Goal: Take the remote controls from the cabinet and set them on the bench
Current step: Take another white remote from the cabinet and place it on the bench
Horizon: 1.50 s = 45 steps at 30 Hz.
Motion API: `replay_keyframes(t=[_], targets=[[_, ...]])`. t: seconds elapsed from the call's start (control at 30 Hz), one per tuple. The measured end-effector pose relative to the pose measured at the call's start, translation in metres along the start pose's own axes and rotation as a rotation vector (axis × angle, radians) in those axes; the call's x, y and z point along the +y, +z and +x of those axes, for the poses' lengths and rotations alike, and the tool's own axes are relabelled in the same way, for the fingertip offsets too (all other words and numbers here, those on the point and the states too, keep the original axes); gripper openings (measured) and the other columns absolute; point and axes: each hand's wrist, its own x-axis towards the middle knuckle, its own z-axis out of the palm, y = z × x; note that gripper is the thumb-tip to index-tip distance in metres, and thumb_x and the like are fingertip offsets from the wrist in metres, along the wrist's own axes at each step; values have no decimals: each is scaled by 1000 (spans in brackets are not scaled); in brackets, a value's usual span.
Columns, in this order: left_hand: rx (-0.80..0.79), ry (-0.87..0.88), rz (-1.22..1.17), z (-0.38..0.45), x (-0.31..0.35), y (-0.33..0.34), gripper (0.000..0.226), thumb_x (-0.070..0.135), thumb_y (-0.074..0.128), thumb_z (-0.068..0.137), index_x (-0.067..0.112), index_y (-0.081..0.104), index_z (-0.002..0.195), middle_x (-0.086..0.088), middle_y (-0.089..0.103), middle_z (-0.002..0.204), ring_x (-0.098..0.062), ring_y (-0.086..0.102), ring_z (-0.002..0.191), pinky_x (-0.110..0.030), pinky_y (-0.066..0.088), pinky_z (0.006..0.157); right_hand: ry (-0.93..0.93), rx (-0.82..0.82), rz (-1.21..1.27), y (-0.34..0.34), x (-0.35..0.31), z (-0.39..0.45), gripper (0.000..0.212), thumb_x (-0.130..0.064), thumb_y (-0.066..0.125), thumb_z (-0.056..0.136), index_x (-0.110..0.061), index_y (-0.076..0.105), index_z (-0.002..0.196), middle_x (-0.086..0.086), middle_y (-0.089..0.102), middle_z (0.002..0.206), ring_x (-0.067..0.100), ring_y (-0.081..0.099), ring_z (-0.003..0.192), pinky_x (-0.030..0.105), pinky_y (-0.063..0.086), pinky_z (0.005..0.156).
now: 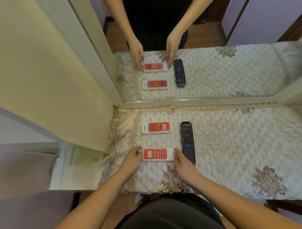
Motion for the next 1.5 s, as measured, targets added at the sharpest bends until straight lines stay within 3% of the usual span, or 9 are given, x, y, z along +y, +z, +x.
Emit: replay_keyframes(t=[0.1,0.23,0.43,0.6,0.93,1.2,1.37,1.43,1.5], targets=[[13,-4,-10,-4,-1,3,44,19,46,96,16,43,140,-1,59,107,-12,57,78,-25,47,71,6,25,21,3,0,2,41,-14,34,100,-15,35,141,-3,53,119,8,46,101,20,35,85],[-17,1,1,-8,-3,5,49,23,48,97,18,37,144,-6,57,126,-13,54,96,-12,36,65,38,33,45,9,6,8,46,-11,34,99,-17,31,144,4,51,137,18,50,122,22,35,94],[-8,0,-13,-11,-3,7,49,22,46,97,18,37,144,-7,57,130,-14,54,102,-19,38,69,41,31,52,8,9,8,49,-9,37,96,-18,33,144,4,53,136,20,53,120,25,39,94],[-15,1,13,-15,-4,6,50,26,51,96,18,37,144,-6,57,130,-14,53,105,-24,37,84,27,22,33,7,9,8,49,-13,37,96,-21,32,145,3,52,137,21,51,122,27,39,95],[30,0,32,-23,-8,7,46,28,50,97,19,41,141,-5,57,131,-19,54,111,-25,36,85,-21,7,6,-1,7,7,47,-17,40,98,-18,33,144,3,46,144,21,46,129,29,35,101],[20,93,101,-29,-5,6,44,24,51,98,15,42,139,-1,56,121,-10,52,96,-11,37,66,-41,39,-7,-8,10,4,40,-20,44,97,-17,46,137,4,50,139,18,48,127,24,35,96],[30,167,217,-31,-6,-1,50,28,53,96,17,41,143,-8,54,134,-19,54,118,-31,43,98,-57,29,-32,-9,6,-1,29,-24,45,96,-28,60,121,0,63,121,17,61,104,27,46,80],[12,249,261,-35,-7,-2,49,26,53,95,17,41,142,-6,53,135,-18,52,121,-31,42,101,-89,29,-87,-10,-1,-2,29,-25,45,97,-27,61,120,-3,64,120,11,58,100,18,43,74],[12,352,296,-38,-10,-3,44,25,52,96,20,45,139,-2,55,133,-16,52,119,-27,41,99,-97,30,-129,-7,-8,-5,29,-28,45,97,-26,61,121,-3,63,121,11,58,102,21,44,76]])
